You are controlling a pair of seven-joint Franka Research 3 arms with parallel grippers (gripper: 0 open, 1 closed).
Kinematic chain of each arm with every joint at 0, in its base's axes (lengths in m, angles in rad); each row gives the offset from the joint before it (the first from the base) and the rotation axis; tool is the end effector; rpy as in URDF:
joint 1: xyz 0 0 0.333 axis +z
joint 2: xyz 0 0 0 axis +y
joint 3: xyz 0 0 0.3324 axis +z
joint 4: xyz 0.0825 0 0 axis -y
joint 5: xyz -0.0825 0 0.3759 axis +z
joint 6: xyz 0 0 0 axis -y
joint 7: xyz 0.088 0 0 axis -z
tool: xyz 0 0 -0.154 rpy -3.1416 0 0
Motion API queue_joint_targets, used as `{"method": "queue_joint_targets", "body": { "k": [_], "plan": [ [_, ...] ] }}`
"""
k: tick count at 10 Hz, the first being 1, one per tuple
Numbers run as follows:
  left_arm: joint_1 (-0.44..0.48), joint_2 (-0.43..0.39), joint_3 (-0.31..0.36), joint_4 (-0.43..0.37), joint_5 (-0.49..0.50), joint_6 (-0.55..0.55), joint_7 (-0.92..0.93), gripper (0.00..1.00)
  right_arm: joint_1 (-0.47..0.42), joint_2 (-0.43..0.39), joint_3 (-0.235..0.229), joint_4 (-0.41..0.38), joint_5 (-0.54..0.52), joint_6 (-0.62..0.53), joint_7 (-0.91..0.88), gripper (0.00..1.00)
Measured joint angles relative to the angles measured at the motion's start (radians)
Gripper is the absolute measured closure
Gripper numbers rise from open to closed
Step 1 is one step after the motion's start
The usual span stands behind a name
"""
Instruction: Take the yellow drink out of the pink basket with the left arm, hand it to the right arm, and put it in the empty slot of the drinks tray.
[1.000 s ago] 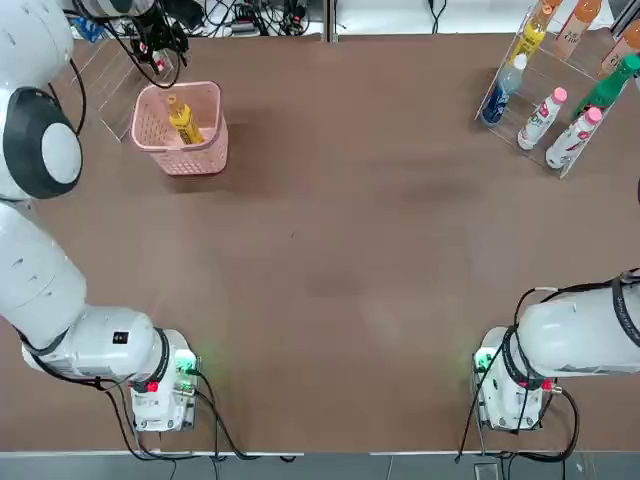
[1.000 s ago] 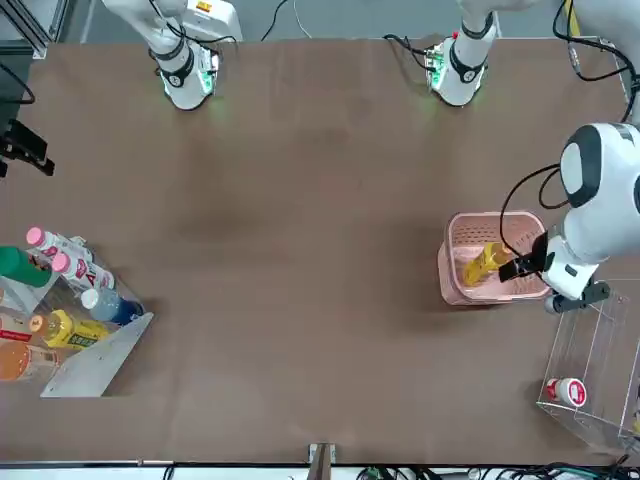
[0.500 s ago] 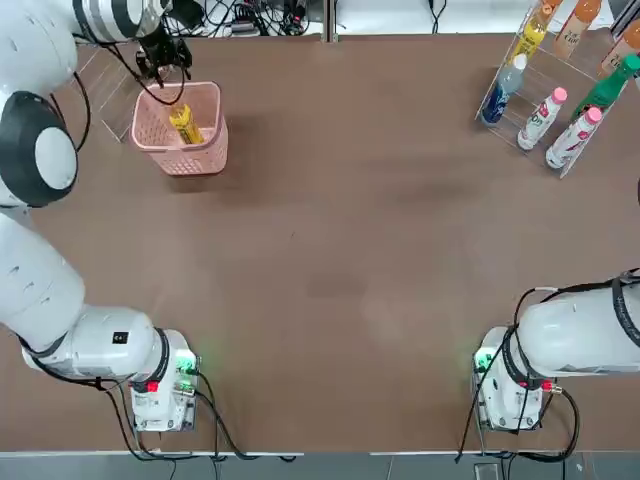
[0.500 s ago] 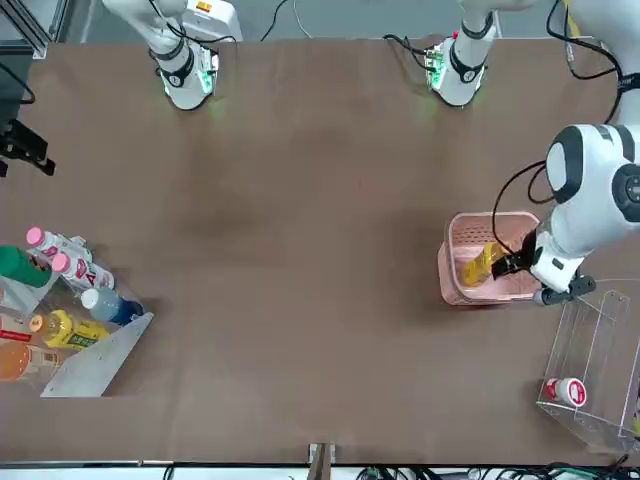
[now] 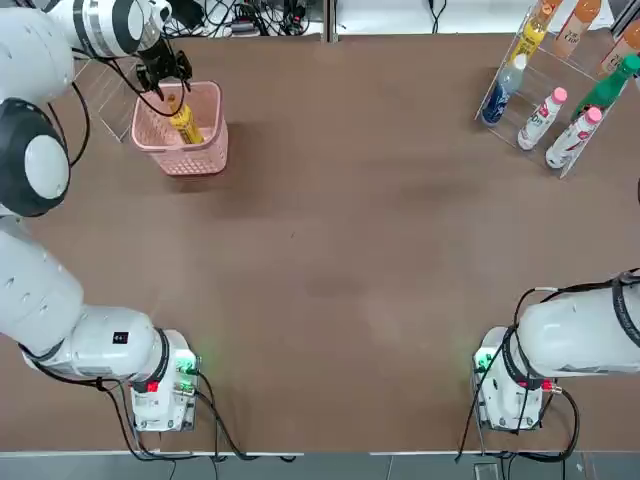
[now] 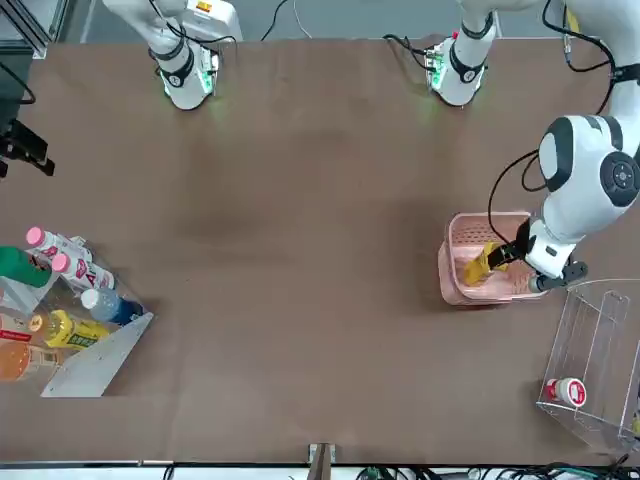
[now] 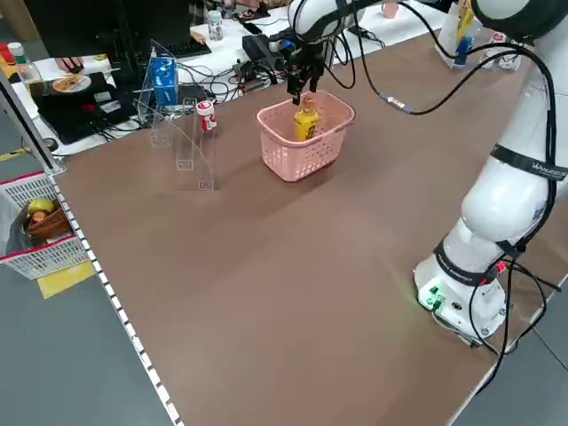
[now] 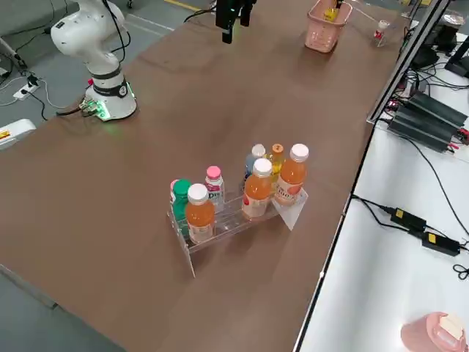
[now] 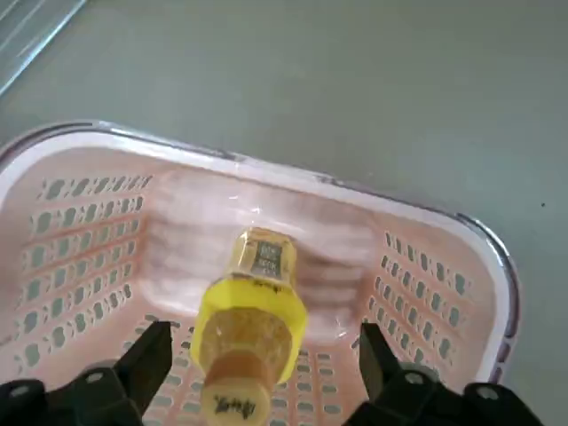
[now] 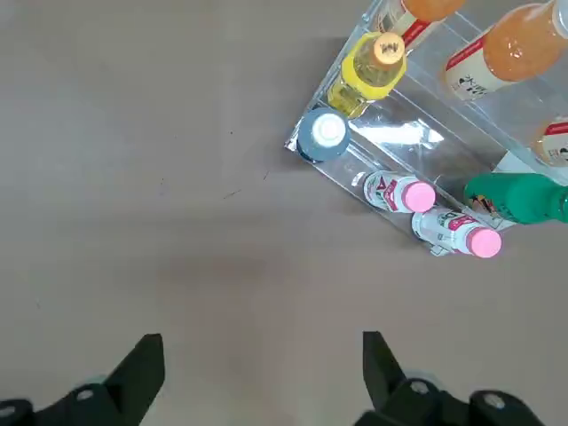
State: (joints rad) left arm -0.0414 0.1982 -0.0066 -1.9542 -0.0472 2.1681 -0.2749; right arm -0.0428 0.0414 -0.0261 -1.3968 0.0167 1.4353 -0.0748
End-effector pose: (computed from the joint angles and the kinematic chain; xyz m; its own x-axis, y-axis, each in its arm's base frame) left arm 0.5954 -0.0322 0.3526 0.9681 0.2507 0.0035 0.2503 -0.9672 0.0433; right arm 0.5443 -0.0345 0.6389 1.0000 0.0082 -0.0017 0.0081 -0.9998 -0.0156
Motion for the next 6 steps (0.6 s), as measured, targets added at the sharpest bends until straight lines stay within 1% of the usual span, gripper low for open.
{"method": "queue_joint_targets", "body": {
  "k": [3,4,6],
  "plan": [
    [0.000,-0.016,0.000,-0.019,0.000,0.000,-0.001,0.12,0.000,0.000,-0.001,0.000,0.000,0.000,0.000,0.01],
    [0.000,-0.016,0.000,-0.021,0.000,0.001,-0.001,0.19,0.000,0.000,-0.001,0.000,0.000,0.000,0.000,0.01],
    [0.000,-0.016,0.000,-0.025,0.000,0.001,-0.001,0.22,0.000,0.000,-0.001,0.000,0.000,0.000,0.000,0.01]
  ]
}}
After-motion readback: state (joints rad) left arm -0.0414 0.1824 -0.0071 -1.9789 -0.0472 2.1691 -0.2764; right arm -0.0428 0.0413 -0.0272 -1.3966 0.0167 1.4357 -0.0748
